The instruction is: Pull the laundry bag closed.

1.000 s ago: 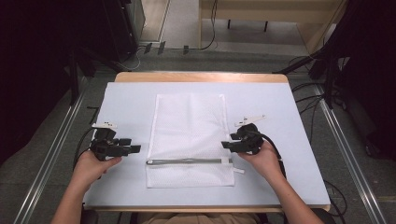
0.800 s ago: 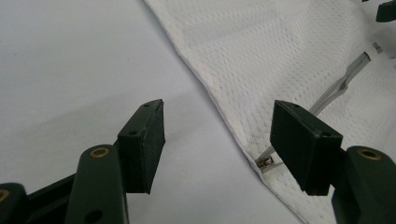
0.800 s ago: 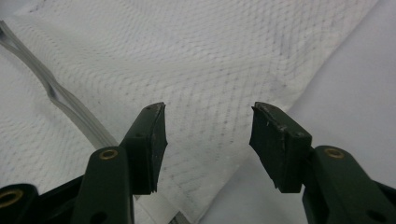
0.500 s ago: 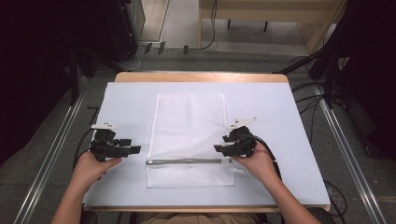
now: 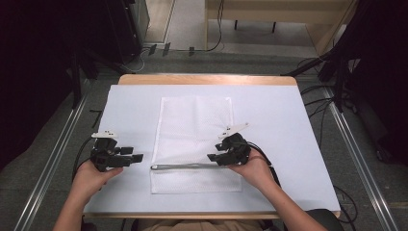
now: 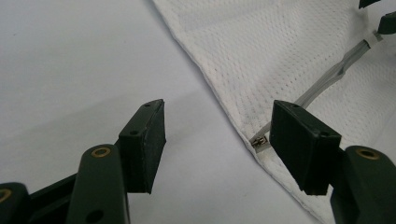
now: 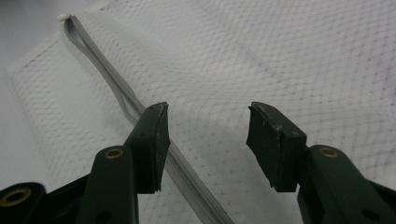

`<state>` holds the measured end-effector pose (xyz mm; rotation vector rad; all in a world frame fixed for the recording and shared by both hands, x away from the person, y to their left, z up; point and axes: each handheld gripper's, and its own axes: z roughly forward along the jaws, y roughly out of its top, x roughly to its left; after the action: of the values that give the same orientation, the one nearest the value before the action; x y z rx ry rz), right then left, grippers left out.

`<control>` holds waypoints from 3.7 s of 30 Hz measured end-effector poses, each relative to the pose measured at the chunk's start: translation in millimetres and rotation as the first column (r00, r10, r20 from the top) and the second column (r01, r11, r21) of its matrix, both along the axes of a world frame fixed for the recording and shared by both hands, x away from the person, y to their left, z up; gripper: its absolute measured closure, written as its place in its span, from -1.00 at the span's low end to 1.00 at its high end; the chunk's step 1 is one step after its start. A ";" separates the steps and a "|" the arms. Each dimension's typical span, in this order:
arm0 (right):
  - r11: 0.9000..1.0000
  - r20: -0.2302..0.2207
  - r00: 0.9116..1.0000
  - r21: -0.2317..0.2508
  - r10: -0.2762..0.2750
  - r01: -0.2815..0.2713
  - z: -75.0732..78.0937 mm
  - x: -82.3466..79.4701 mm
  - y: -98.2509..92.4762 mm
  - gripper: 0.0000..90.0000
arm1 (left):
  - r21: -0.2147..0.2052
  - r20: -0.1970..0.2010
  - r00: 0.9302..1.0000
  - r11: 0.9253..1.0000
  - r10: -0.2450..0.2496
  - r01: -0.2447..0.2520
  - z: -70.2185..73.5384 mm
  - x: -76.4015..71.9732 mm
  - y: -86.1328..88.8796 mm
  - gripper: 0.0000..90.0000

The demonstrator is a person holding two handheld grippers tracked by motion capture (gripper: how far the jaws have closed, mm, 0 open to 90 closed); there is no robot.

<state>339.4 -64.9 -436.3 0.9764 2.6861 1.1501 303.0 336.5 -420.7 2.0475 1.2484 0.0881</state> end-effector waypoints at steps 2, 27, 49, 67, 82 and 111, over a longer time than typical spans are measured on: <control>1.000 -0.001 1.000 -0.001 0.007 -0.007 -0.5 0.0 2.8 0.11 | -0.003 -0.002 1.000 1.000 0.004 -0.004 -0.4 -0.5 1.0 -0.18; 0.996 -0.007 0.996 0.027 0.088 -0.088 13.6 -5.8 57.6 0.26 | -0.008 -0.018 1.000 1.000 -0.013 0.013 -2.1 9.1 -2.7 -0.13; 0.987 -0.023 0.988 0.038 0.154 -0.153 7.2 -14.5 110.6 0.26 | 0.005 -0.018 1.000 1.000 -0.026 0.026 -6.8 17.4 -4.8 -0.13; 0.975 -0.058 0.974 0.030 0.221 -0.220 -9.1 -25.1 147.3 0.43 | -0.016 -0.011 1.000 1.000 -0.026 0.026 -6.4 16.9 -0.8 -0.14; 0.976 -0.104 0.970 0.029 0.220 -0.218 -22.4 -22.8 169.5 0.60 | -0.029 -0.017 1.000 0.999 -0.023 0.022 -9.0 12.3 5.2 -0.12; 0.981 -0.136 0.971 0.036 0.196 -0.193 -20.2 -6.0 182.6 0.89 | -0.033 0.001 0.999 0.998 -0.052 0.052 -10.1 8.5 6.9 -0.01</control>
<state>333.3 117.7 -456.5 0.8401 2.9424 1.1889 311.5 343.4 -430.8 2.0498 1.1879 0.0429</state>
